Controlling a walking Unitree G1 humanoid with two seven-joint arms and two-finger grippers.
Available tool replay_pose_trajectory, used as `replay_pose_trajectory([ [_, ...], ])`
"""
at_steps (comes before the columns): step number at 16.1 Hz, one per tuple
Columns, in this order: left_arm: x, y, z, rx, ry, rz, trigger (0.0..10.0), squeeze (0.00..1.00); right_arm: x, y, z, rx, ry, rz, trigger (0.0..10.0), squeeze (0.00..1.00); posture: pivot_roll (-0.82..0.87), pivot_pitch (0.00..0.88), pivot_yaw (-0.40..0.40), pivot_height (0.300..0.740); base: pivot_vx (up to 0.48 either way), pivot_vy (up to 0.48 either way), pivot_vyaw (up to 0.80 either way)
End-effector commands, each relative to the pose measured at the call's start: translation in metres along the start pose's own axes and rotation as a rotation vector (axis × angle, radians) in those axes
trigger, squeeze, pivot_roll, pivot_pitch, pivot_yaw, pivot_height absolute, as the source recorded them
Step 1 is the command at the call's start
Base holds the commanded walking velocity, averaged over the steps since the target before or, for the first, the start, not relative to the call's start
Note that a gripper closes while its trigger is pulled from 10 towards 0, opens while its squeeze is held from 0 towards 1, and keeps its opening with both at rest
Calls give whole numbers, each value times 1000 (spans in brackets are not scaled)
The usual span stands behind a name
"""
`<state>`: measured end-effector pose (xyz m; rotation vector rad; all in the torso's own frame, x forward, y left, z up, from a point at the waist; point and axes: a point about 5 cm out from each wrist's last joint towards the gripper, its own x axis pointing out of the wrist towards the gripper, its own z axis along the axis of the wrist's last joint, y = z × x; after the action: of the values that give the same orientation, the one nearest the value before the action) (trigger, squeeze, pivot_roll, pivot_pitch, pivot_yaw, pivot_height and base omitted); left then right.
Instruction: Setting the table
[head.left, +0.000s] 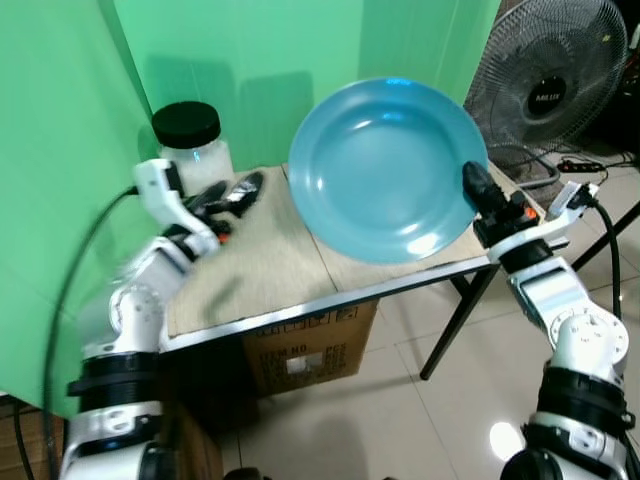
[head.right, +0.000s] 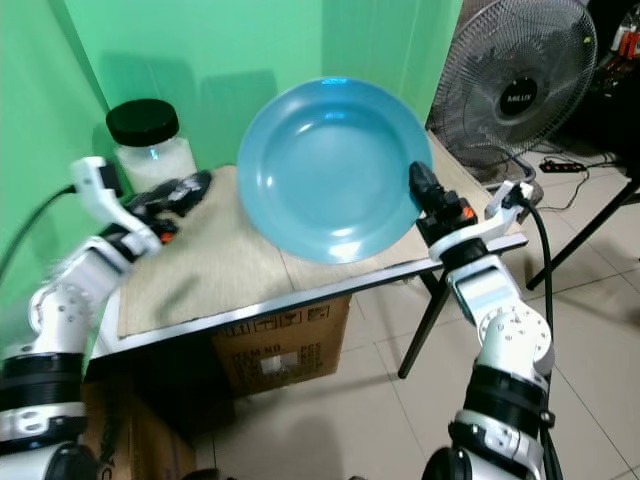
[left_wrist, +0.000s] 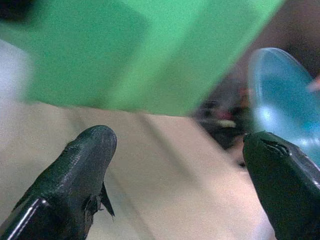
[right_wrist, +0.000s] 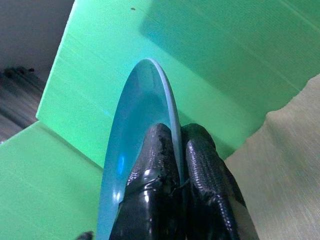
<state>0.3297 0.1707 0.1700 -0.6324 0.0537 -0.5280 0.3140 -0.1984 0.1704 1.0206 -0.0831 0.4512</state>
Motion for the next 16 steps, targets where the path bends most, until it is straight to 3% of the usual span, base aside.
replay_pose_trajectory([
  [1, 8, -20, 4, -100, -7, -150, 10000, 0, 2, 11, 4, -12, -15, 50, 0, 0, 14, 0, 0, 740, 0, 0, 0],
  [2, 12, -28, 0, -112, 24, -203, 10000, 0, 2, 14, 5, -1, -30, 67, 0, 0, 12, 0, 5, 740, 0, 0, 0],
  [4, 17, -27, -11, -81, 80, -192, 10000, 0, 2, 19, 5, 12, -33, 98, 0, 0, 11, 0, 10, 740, 0, 0, 0],
  [7, 19, -26, -19, -122, 113, -194, 10000, 0, 2, 25, 0, 34, -24, 130, 0, 0, 10, 0, 14, 740, 0, 0, 0],
  [8, 19, -29, -20, -141, 111, -209, 6706, 0, 2, 25, -1, 31, -14, 126, 0, 0, 11, 0, 11, 740, 0, 0, 0],
  [9, 19, -31, -17, -166, 97, -229, 353, 0, 3, 24, -4, 20, 8, 110, 0, 0, 12, 0, 11, 740, 0, 0, 0],
  [10, 20, -34, -15, -180, 85, -251, 0, 0, 4, 23, -7, 10, 29, 102, 0, 0, 15, 0, 6, 740, 0, 0, 0],
  [16, 18, -39, -15, -192, 92, -293, 0, 0, 7, 23, -4, 2, 8, 108, 0, 0, 17, 0, 7, 740, 0, 0, 0],
])
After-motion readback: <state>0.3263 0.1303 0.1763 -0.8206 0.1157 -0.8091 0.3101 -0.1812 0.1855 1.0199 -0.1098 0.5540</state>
